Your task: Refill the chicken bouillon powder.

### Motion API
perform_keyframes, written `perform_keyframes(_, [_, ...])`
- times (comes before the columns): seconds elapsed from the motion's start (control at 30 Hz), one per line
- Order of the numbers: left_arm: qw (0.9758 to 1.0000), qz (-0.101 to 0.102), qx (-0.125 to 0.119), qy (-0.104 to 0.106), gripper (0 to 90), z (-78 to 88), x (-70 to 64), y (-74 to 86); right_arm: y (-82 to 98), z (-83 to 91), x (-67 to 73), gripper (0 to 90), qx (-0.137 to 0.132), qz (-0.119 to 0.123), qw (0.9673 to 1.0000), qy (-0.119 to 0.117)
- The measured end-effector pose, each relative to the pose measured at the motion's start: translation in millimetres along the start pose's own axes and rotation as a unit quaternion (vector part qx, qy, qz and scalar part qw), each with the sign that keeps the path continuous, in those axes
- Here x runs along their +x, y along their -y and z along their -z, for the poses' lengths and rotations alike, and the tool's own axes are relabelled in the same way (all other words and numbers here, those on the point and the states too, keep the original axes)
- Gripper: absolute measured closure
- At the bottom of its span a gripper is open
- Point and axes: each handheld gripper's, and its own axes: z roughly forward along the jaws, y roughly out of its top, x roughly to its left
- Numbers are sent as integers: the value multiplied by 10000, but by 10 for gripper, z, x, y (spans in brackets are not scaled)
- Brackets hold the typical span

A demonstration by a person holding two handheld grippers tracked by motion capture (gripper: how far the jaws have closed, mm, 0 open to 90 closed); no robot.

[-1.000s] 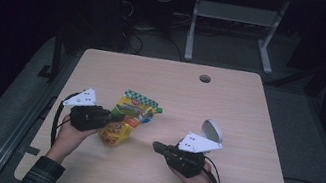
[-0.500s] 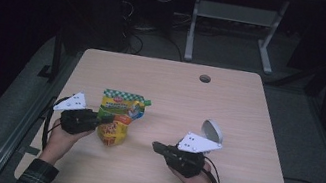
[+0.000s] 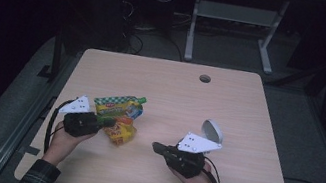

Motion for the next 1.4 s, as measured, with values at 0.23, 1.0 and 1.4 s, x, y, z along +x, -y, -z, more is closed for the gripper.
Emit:
perform_keyframes(0.23, [10000, 56, -18, -13, 804, 70, -14, 41, -4, 12, 5, 899, 18, 10, 10000, -2])
perform_keyframes(1.0, [9993, 212, 248, -163, 407, 291, -49, 302, 0, 134, -44, 899, 48, -68, 10000, 41])
perform_keyframes(1.4, [9970, 240, 686, -273, 310, 299, -78, 484, 22, 365, -134, 899, 103, -132, 9997, 183])
